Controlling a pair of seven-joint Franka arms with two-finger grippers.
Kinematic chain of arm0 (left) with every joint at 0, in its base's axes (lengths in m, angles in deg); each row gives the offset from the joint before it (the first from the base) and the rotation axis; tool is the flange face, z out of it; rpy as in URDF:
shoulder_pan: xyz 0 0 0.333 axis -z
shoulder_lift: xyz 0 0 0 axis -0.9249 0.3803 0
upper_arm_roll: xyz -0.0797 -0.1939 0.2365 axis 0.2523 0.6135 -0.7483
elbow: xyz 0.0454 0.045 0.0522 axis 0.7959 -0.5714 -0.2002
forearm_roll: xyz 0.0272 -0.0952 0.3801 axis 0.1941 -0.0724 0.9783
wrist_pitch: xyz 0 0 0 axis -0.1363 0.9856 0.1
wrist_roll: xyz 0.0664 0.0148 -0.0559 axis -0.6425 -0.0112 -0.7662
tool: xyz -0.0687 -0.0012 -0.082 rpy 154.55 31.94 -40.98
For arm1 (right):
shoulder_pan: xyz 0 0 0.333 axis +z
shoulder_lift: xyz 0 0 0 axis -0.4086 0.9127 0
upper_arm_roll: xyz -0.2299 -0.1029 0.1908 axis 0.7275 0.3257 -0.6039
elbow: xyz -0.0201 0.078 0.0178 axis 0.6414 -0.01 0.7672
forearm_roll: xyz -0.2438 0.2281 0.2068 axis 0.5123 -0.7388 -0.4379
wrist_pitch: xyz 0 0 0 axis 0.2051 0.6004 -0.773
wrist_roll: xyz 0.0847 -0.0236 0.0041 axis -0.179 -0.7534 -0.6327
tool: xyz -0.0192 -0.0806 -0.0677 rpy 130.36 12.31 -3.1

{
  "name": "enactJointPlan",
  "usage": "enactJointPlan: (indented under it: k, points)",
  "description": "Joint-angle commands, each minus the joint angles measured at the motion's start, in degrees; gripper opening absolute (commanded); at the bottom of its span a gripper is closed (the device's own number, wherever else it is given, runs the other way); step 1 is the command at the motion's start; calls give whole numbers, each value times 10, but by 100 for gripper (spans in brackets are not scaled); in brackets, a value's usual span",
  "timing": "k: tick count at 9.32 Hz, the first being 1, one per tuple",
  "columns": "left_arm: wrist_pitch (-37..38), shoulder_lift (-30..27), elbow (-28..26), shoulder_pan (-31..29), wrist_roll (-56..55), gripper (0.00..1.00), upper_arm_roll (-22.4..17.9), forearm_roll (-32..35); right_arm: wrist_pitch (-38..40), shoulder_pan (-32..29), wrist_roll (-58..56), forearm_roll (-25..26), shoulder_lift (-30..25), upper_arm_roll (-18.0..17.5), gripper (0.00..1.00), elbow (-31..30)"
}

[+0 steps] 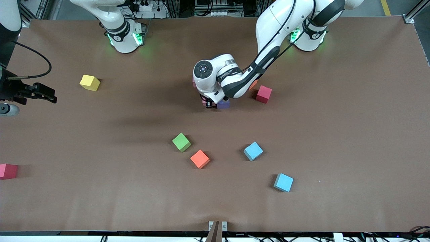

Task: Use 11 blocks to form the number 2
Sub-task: 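Lower the pink cube beside the purple cube and open the left gripper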

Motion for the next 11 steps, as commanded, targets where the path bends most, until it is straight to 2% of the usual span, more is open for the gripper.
enactJointPlan:
  k: [1, 6, 7, 8, 11]
  points:
    - [-6, 1, -5, -8, 15, 0, -1, -12, 8, 2, 8, -1, 6, 0, 100, 13]
    - [-6, 2, -4, -10, 20, 0, -1, -9, 8, 2, 8, -1, 6, 0, 100, 13]
    - [-6, 3, -3, -10, 20, 95, -1, -12, 8, 2, 8, -1, 6, 0, 100, 13]
    - [-6, 4, -2, -2, 20, 100, -2, -12, 8, 2, 8, -1, 6, 0, 100, 13]
    - [-2, -1, 0, 0, 20, 100, -1, -8, 8, 2, 8, -1, 6, 0, 100, 13]
